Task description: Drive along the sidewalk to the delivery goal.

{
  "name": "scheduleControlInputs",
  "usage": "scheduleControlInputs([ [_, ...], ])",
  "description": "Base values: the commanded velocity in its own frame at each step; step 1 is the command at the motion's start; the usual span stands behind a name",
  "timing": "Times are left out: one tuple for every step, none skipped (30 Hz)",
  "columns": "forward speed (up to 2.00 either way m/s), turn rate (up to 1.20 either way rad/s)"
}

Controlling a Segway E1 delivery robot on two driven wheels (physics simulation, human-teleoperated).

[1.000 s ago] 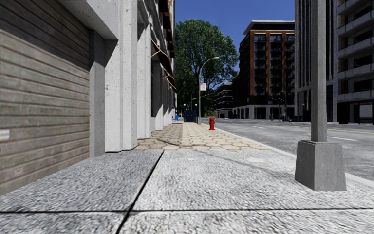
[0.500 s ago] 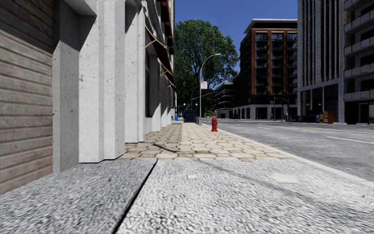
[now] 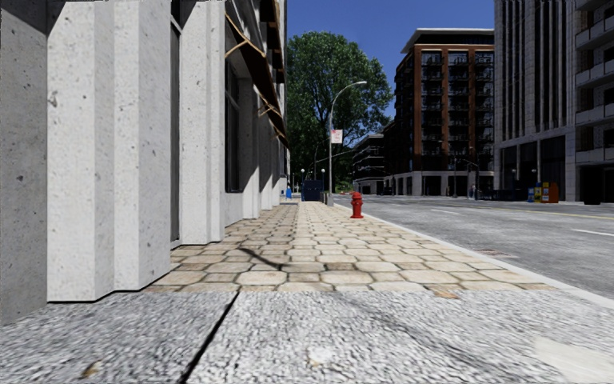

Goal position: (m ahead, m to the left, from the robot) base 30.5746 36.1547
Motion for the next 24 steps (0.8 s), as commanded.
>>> scheduleControlInputs([
  [2.00,0.00],
  [2.00,0.03],
  [2.00,0.09],
  [2.00,0.11],
  [2.00,0.11],
  [2.00,0.14],
  [2.00,0.14],
  [2.00,0.15],
  [2.00,0.11],
  [2.00,0.11],
  [2.00,0.00],
  [2.00,0.00],
  [2.00,0.00],
  [2.00,0.00],
  [2.00,0.00],
  [2.00,0.00],
  [2.00,0.00],
  [2.00,0.00],
  [2.00,0.00],
  [2.00,0.00],
  [2.00,0.00],
  [2.00,0.00],
  [2.00,0.00],
  [2.00,0.00],
])
